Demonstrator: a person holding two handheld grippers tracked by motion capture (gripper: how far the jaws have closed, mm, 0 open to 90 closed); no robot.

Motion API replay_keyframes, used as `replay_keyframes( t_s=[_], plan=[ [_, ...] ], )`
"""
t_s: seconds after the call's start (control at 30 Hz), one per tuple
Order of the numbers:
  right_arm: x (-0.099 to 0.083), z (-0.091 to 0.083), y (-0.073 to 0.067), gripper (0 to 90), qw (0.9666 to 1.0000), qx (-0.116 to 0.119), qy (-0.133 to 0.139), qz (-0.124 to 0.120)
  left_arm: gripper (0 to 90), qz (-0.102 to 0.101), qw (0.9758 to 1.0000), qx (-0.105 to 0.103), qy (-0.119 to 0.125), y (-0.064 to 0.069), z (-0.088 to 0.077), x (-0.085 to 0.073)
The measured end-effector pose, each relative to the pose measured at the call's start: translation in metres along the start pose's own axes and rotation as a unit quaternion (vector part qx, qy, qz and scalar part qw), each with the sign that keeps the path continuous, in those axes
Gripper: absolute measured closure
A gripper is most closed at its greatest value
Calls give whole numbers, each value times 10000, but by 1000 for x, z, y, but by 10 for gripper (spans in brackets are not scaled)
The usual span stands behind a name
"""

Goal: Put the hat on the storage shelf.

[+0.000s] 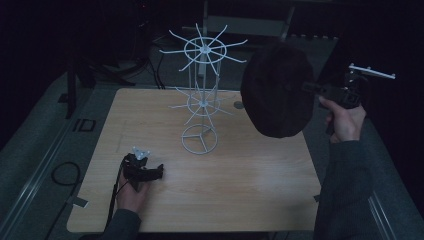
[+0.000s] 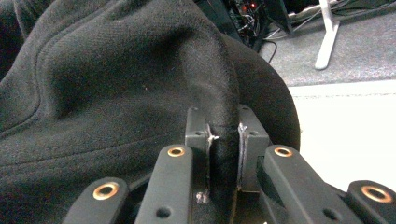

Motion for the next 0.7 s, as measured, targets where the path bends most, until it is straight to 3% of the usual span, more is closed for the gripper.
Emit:
replay_keyframes(
  t_s=[0.7],
  plan=[
    [3,3,-8,788,9998,137,138,31,88,5,10000,-3,-3,0,0,0]
  ],
)
Point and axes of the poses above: each handheld gripper's, and its own axes: z roughly forward along the jaws, x roughly out of its top, y roughly to its right, the point moved 2 cm from there along z, roughly forward along the jaws, and after that the axes turned 1 degree about z, right-handed, at the moved point
